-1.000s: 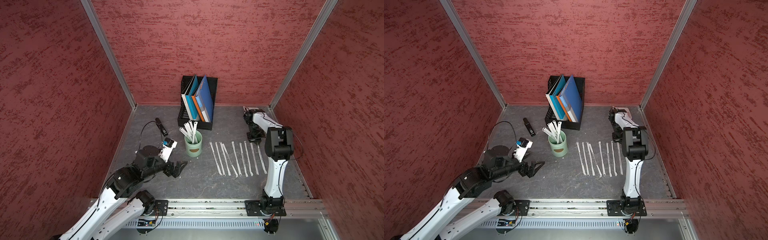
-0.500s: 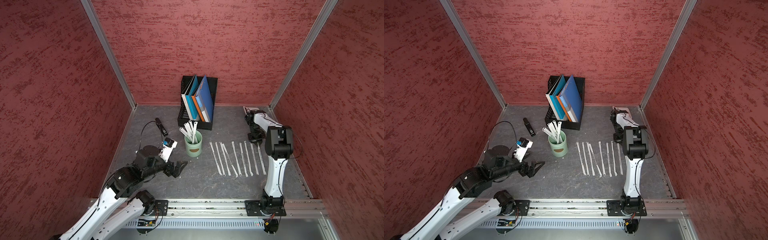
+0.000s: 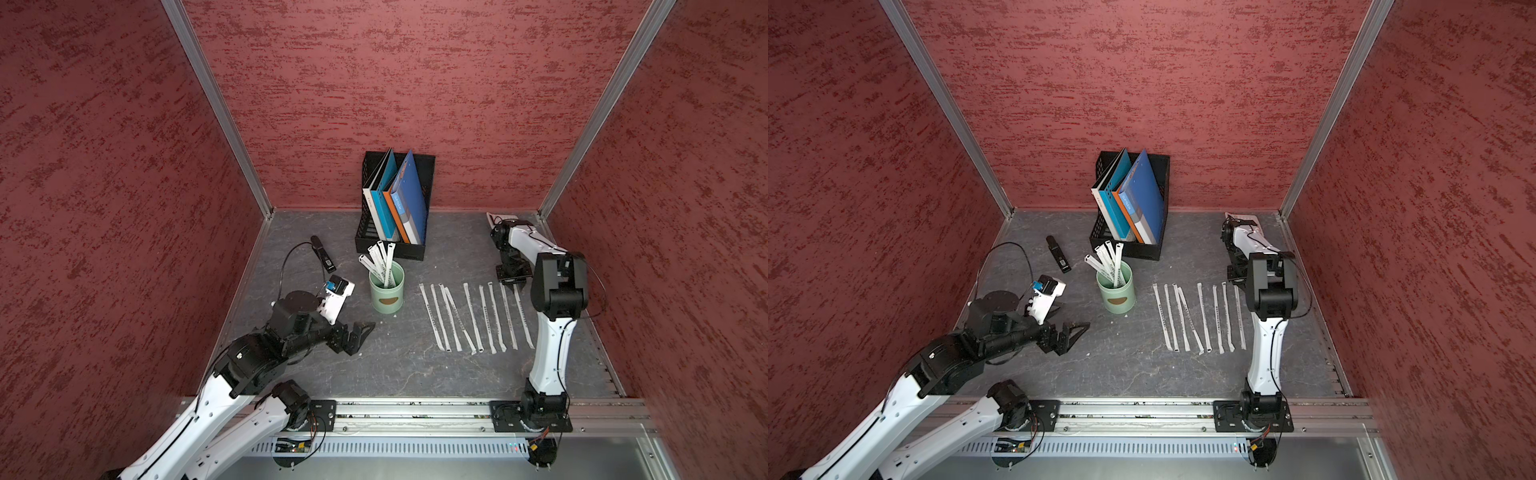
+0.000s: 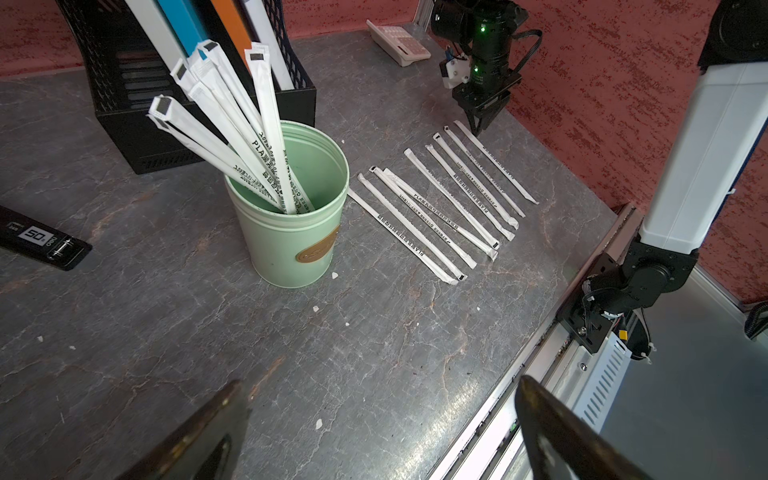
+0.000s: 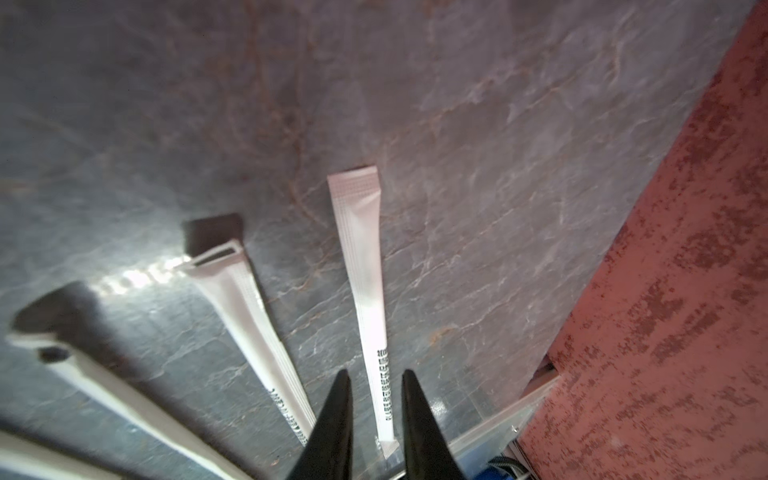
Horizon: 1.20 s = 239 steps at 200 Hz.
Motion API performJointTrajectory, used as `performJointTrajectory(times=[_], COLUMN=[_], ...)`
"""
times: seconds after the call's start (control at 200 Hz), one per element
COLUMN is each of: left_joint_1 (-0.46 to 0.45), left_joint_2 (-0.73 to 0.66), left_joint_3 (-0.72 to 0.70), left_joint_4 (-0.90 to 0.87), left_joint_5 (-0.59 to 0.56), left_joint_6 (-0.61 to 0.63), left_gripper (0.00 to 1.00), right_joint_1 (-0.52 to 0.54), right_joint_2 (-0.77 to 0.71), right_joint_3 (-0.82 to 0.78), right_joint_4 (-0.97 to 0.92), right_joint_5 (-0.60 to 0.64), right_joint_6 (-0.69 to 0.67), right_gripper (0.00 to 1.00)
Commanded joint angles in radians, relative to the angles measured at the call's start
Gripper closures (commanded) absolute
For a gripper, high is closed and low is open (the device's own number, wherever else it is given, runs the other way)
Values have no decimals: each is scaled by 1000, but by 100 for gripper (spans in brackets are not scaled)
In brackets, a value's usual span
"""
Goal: Take the straws out of the storage container
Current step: Place the straw at the center of the board.
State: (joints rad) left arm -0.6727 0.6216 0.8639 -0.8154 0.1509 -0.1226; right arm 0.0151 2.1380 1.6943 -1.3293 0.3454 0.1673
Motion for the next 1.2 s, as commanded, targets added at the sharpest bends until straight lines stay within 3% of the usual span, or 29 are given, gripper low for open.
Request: performJointTrajectory(times=[0.0,0.215,0.461,0.761,1.192], left_joint_1=[1,2,2,2,3], left_joint_2=[-7,-3,-14,-8,-7], left_joint_3=[4,6,6,5,6], left_joint_4=[-7,-7,-8,-10,-9], left_joint_5=[-8,-13,-45,-53,-49], left_joint_6=[4,3,0,-2,0], left_gripper=[1,0,0,0,0], right_joint_1=[67,368,644,721,738], right_joint_2=[-200,-402,-357,-218,-112], right_joint_3=[-34,-67,59,188,294], right_joint_4=[82,246,410,482,457], right_joint_5=[-61,-166,-323,-420,-419], right_joint_6=[11,90,164,213,225], right_gripper=[77,69,66,67,68])
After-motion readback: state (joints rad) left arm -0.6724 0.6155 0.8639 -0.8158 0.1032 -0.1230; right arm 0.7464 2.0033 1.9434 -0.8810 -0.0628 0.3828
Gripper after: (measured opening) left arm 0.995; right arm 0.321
